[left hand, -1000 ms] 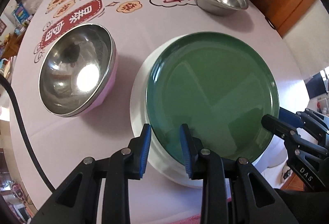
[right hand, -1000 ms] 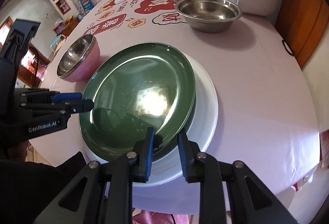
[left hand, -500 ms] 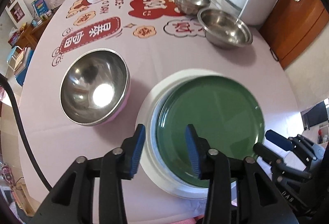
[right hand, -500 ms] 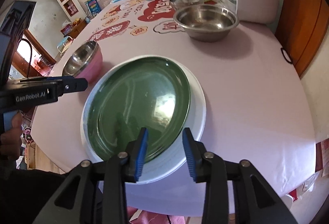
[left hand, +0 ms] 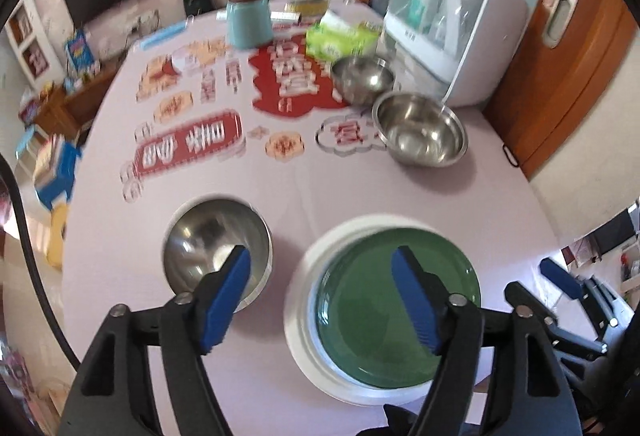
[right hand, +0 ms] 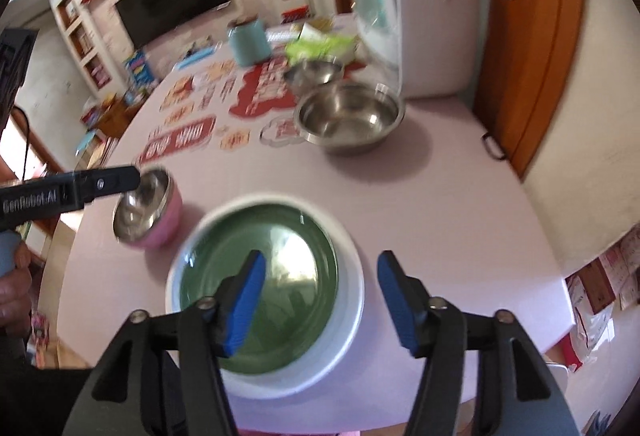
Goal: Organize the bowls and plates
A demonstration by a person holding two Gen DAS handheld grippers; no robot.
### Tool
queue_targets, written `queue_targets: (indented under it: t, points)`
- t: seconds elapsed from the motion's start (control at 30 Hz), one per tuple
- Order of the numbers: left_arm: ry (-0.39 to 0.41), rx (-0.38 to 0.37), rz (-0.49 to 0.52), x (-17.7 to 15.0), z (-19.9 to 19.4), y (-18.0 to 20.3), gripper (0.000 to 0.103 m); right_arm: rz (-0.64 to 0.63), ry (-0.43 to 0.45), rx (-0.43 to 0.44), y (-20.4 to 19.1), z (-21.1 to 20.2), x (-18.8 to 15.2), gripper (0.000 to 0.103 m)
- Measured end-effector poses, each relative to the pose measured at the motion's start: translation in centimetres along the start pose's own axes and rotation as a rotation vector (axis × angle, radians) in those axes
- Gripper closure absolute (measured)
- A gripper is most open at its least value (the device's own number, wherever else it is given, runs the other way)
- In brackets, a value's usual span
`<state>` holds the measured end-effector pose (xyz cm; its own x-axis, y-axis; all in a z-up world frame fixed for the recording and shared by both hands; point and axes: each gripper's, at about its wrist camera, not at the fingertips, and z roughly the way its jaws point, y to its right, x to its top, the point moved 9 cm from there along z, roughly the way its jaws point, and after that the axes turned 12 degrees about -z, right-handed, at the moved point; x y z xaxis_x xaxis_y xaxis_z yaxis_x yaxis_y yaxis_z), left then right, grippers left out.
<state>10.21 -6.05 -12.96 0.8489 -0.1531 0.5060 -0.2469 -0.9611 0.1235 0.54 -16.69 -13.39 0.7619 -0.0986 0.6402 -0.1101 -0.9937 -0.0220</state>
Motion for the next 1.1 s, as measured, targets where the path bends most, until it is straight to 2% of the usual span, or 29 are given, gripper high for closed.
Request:
queue_targets:
  t: [0.13, 0.3, 0.57, 0.87, 1.1]
  points:
    - [0.08, -0.008, 0.055, 1.5, -1.9, 0.2, 0.025, -0.004, 0.067, -0.051, -0.8, -1.7, 1.8, 0.034]
    - [0.128, -0.046, 0.098, 2.4, -3.8, 1.0, 0.023, -0.038, 0.109, -0.087, -1.9, -3.2, 3.0, 0.033]
    - [0.206, -0.032, 0.118, 3.9, -5.5, 3.1, 0.02, -0.072, 0.165, -0.034, -1.8, -4.2, 5.7, 0.033]
    - [0.192, 0.025, 0.055, 4.6, -4.4, 6.3, 0.019, -0.118, 0.191, 0.005, 2.7, -4.4, 8.1, 0.033]
    - [0.146, 0.084, -0.044, 4.9, -2.2, 7.8, 0.017, -0.163, 0.152, 0.075, 6.3, -2.2, 9.2, 0.033]
